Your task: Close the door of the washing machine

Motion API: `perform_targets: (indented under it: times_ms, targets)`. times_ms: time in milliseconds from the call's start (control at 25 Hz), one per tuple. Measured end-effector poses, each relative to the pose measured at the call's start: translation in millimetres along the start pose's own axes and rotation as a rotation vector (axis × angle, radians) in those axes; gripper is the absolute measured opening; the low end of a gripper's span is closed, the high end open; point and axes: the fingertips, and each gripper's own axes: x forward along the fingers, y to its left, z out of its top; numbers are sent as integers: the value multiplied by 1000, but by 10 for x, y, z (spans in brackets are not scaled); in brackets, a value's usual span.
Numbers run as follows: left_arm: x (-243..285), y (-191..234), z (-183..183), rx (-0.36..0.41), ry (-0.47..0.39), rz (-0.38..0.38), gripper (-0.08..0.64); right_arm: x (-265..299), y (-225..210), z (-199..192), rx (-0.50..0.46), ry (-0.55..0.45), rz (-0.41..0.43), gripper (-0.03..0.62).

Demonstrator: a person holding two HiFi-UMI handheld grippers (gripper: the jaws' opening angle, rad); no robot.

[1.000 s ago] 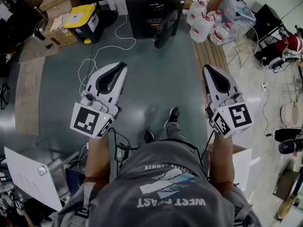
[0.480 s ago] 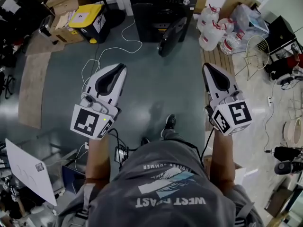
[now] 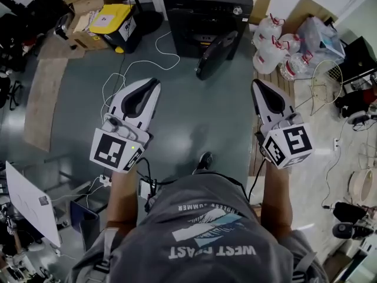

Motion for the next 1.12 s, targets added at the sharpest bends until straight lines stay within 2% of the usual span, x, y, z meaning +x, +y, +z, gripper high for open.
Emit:
perform_targets:
  times_ms: [240,520,840,1120]
  targets:
    - [316,-1,-42,4,15,27,35,144,-308,-16,5,-6,29,28]
    - [708,192,-165,-10,27,3,35,399,-588,-94,30,24,6,28]
    - [1529,677,-407,-35,-8,-98,35,946,-1002,-128,25,57,-74,28]
    - [2239,1122,-471,-46,-14,-178,35,1526,-1367,-65,62,80,-135,28]
